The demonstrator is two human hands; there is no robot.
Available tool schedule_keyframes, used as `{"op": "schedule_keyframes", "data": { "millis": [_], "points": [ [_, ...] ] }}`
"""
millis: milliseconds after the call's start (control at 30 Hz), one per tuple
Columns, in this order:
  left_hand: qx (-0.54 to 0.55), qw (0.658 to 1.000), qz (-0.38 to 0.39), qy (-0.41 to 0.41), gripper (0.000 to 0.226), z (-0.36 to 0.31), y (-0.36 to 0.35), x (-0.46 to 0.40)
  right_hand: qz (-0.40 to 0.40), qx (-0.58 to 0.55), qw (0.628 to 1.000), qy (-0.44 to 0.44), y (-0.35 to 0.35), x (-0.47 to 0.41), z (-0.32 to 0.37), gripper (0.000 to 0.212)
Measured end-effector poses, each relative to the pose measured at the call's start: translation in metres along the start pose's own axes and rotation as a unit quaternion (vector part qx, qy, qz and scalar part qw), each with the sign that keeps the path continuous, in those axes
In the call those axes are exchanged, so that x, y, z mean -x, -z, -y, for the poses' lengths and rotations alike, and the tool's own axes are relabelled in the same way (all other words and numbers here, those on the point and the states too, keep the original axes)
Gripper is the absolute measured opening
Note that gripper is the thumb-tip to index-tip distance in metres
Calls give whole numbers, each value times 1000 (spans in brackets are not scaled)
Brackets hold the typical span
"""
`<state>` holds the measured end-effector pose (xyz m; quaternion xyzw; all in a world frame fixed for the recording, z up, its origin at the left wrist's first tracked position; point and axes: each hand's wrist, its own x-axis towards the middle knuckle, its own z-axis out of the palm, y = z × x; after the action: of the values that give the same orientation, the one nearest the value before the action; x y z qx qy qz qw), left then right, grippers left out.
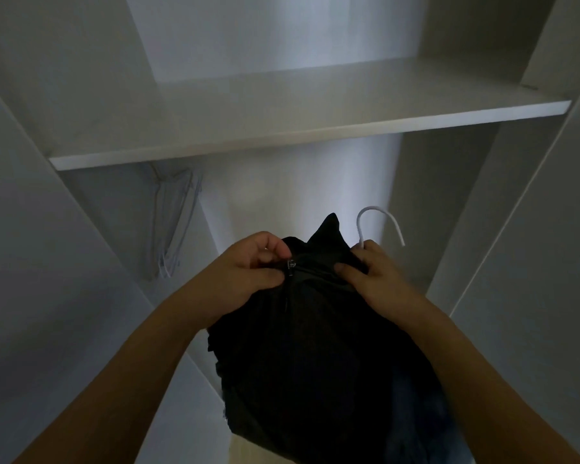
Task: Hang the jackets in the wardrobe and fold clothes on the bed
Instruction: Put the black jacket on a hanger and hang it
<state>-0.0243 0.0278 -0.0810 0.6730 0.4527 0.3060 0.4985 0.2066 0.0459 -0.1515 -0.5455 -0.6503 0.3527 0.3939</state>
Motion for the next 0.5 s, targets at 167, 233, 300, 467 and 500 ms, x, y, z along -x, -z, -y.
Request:
{"op": "schedule_keyframes", "data": {
  "millis": [167, 233, 300, 467, 500],
  "points": [
    [-115, 991, -61, -20, 14, 7, -7, 3, 49, 92, 988, 110, -3, 7, 0, 48],
    [-159, 983, -82, -35, 13, 8, -9, 3, 42, 70, 988, 130, -5, 10, 7, 34],
    [-186, 976, -98, -47, 12, 7, -9, 2, 42, 26, 992, 115, -6, 13, 16, 23],
    [-180, 976, -119, -39, 9, 5, -7, -4, 19, 25, 993, 110, -15, 15, 26, 43],
    [-176, 978, -110, -36, 9, 4, -7, -5, 23, 45, 992, 114, -17, 15, 27, 45]
  ]
}}
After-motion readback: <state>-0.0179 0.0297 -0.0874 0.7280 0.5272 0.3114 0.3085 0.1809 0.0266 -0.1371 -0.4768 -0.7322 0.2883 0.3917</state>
